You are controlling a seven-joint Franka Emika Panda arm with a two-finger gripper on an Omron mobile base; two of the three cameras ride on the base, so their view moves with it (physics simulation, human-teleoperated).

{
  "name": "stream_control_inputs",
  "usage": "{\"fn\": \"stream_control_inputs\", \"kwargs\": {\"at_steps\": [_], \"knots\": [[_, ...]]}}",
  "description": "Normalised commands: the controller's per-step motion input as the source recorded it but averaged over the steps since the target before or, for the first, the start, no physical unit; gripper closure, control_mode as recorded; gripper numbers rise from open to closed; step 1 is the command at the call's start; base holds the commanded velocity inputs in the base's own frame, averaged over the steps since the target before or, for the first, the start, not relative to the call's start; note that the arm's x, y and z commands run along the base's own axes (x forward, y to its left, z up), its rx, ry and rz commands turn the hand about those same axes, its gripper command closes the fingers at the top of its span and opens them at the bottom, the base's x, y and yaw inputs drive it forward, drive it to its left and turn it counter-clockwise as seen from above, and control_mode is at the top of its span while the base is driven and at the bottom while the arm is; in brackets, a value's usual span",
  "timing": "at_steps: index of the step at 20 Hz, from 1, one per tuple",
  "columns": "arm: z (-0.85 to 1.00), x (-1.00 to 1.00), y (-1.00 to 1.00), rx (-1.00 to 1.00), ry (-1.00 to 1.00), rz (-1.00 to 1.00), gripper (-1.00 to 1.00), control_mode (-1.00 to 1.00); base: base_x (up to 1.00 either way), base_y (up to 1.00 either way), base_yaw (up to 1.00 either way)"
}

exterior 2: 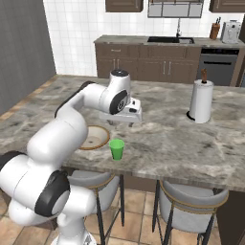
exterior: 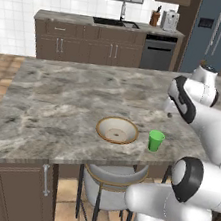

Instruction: Place the cup inside the bowl on the dining table and move the bowl to any counter.

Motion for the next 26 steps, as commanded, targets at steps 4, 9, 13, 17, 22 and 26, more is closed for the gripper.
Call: {"fn": "stream_control_inputs", "kwargs": {"at_steps": [4,9,13,17,22,26], "knots": [[-0.15,0.09,0.00,0.00,0.01,0.00,-1.00,-1.00,0.00,0.00,0.00],[-0.14,0.22,0.00,0.00,0.02,0.00,-1.00,-1.00,0.00,0.00,0.00],[-0.12,0.19,0.00,0.00,0.02,0.00,-1.00,-1.00,0.00,0.00,0.00],[-0.16,0.15,0.00,0.00,0.01,0.00,-1.00,-1.00,0.00,0.00,0.00],[-0.18,0.04,0.00,0.00,0.02,0.00,-1.00,-1.00,0.00,0.00,0.00],[-0.27,0.00,0.00,0.00,0.01,0.00,-1.00,-1.00,0.00,0.00,0.00]]}}
